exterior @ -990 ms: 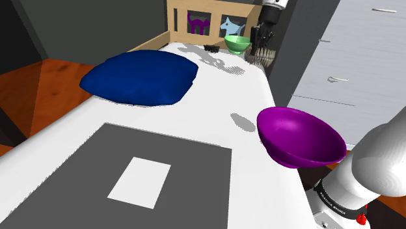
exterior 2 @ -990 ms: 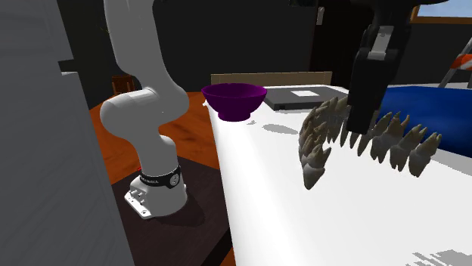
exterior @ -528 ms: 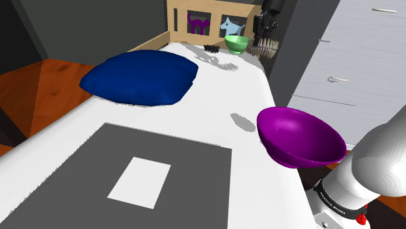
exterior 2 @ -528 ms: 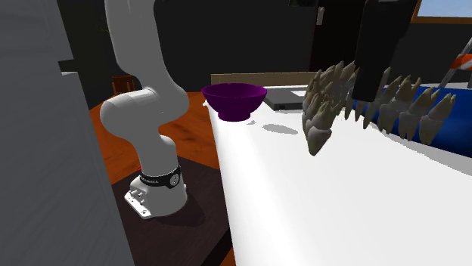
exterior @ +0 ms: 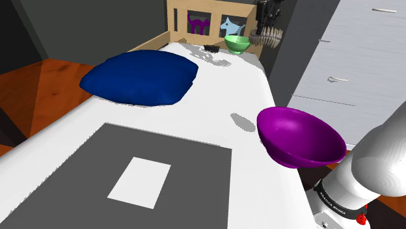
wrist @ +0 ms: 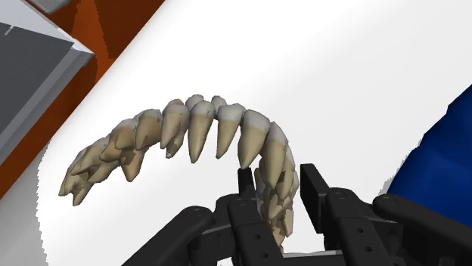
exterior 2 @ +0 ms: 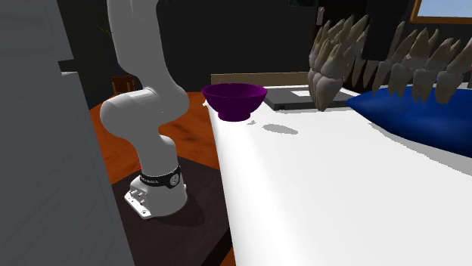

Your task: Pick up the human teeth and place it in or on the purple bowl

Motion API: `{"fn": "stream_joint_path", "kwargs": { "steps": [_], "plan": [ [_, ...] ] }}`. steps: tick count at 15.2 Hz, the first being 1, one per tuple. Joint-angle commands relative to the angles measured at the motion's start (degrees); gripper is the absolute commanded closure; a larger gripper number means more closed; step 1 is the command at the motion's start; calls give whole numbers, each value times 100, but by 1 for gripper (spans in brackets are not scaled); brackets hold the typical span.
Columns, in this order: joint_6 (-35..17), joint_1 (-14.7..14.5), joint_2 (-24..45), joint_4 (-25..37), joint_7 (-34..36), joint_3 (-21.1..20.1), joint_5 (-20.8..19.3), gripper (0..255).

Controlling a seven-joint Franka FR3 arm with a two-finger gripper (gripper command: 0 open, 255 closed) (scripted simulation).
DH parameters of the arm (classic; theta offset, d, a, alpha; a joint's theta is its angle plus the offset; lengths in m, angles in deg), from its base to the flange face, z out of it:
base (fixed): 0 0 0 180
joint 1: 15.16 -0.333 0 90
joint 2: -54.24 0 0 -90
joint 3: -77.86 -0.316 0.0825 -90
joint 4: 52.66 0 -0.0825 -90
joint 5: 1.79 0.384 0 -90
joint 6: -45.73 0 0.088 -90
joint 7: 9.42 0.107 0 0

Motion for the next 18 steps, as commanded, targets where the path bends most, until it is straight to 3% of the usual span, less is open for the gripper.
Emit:
{"fn": "stream_joint_path", "kwargs": {
  "steps": [1, 9, 18],
  "plan": [
    [138, 5, 55, 192, 19, 7, 19, 255],
    [-114, -305, -1615, -1530, 849, -529, -176, 255],
    [-21, -507, -3122, -2753, 1821, -1242, 39, 255]
  ]
}}
